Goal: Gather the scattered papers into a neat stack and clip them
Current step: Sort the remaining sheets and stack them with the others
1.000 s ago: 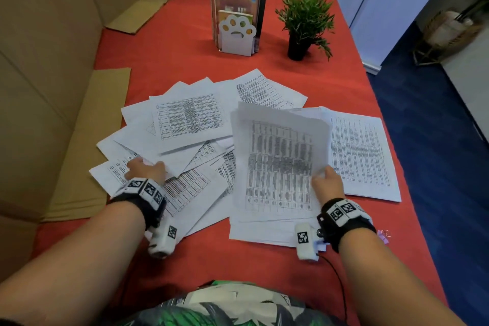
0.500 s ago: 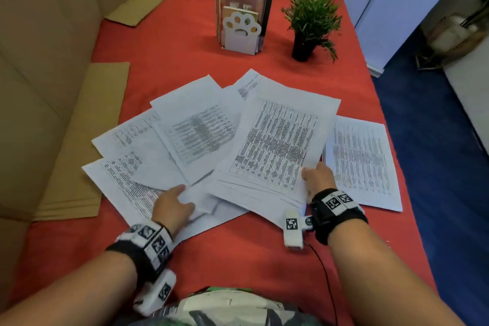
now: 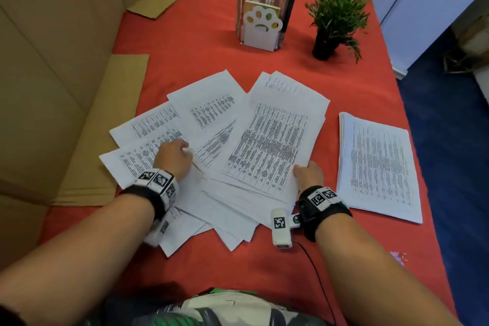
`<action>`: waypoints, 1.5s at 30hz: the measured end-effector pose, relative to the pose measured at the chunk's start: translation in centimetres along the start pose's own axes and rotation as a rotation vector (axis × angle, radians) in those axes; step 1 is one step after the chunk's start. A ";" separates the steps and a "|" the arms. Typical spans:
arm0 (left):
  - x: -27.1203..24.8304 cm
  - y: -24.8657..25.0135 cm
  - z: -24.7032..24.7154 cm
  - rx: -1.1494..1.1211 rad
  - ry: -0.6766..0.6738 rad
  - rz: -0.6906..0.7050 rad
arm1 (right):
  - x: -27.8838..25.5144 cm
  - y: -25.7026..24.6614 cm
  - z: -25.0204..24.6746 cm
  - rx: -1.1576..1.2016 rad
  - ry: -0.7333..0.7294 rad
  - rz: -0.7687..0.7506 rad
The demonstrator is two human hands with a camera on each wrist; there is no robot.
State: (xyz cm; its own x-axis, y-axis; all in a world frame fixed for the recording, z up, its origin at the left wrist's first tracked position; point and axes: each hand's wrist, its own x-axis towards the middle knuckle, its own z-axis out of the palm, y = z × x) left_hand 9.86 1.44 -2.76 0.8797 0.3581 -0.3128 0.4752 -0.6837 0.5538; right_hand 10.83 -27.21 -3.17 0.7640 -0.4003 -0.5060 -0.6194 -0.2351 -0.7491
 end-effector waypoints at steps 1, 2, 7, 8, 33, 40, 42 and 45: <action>0.7 0.0 0.1 0.033 -0.016 -0.004 | -0.2 -0.2 0.2 -0.004 -0.003 0.002; 1.2 0.0 0.2 0.059 -0.048 0.003 | -0.2 -0.1 0.4 0.010 -0.001 0.005; 0.6 0.3 1.1 -0.050 0.005 0.049 | -0.1 0.7 0.8 0.063 -0.039 -0.002; 0.1 0.5 1.4 -0.060 -0.011 0.043 | 0.0 0.8 0.7 0.058 -0.039 -0.007; -2.8 -1.9 1.8 -0.106 -0.116 -0.094 | 2.3 2.8 -3.9 -0.051 0.034 -0.029; -2.9 -1.3 1.9 -0.391 -0.151 -0.166 | 2.8 0.0 0.0 -0.102 -0.117 -0.121; -3.2 -0.9 2.0 -0.344 -0.186 -0.132 | 2.0 0.3 2.3 -0.125 -0.166 -0.157; -3.5 -1.5 2.1 -0.175 -0.168 -0.073 | 0.7 0.8 4.7 -0.212 -0.161 -0.240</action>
State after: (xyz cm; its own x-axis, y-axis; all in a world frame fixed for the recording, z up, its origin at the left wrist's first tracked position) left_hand 6.02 -0.09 -4.15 0.8349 0.2822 -0.4726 0.5459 -0.5340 0.6456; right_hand 11.69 -23.52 -6.11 0.9007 -0.1709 -0.3994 -0.4294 -0.4908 -0.7581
